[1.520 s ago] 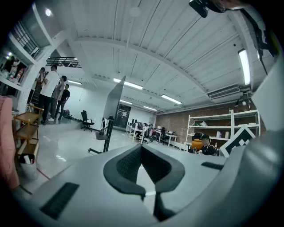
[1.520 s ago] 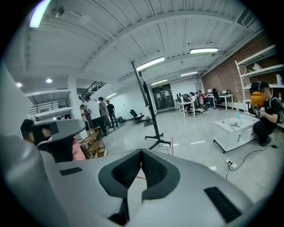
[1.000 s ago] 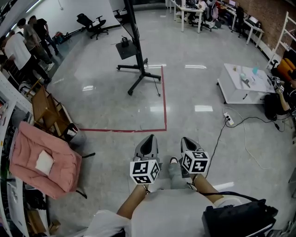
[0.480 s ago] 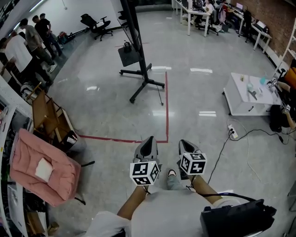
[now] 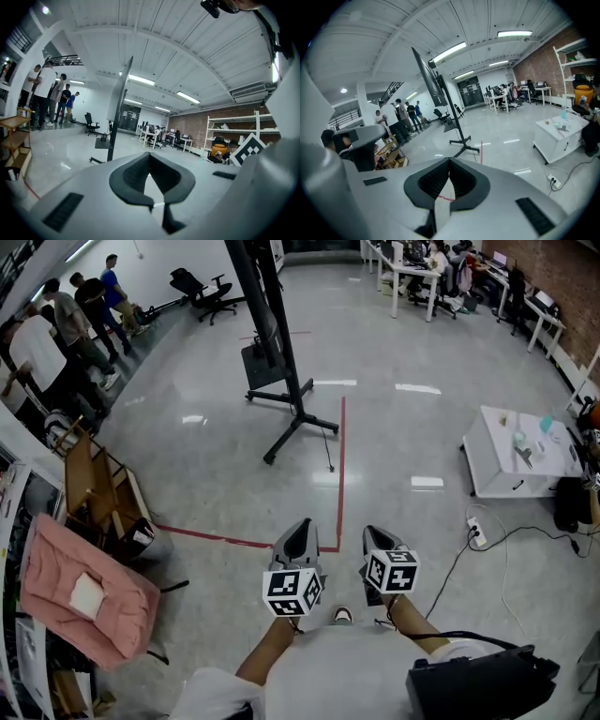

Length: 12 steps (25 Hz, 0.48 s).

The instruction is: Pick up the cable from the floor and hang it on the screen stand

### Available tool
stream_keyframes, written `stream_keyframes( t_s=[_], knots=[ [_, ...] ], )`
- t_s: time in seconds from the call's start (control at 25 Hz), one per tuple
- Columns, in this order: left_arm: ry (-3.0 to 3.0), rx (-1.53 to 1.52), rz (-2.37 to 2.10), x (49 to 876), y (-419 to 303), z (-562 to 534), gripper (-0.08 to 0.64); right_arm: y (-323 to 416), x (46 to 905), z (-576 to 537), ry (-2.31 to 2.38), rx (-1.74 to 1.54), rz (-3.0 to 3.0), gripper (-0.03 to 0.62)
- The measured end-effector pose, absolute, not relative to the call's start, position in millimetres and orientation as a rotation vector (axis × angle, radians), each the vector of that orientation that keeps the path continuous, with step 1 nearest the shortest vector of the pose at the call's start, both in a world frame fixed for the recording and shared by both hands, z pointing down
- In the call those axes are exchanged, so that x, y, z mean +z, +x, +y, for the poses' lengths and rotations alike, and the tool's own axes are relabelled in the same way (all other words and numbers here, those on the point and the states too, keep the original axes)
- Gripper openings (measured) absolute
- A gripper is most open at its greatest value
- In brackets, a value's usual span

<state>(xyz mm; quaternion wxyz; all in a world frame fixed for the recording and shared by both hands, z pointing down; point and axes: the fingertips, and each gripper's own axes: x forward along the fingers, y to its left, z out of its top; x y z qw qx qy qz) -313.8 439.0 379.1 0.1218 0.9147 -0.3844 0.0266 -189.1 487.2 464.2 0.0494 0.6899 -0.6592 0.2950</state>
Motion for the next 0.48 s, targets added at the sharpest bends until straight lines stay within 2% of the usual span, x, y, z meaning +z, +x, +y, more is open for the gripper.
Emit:
stream_keyframes(
  t_s=[0.48],
  knots=[
    [2.625, 0.108, -1.181, 393.9, -272.0, 368.8, 0.003, -141.0, 474.3, 412.4, 2.002, 0.887, -2.042, 0.018]
  ],
)
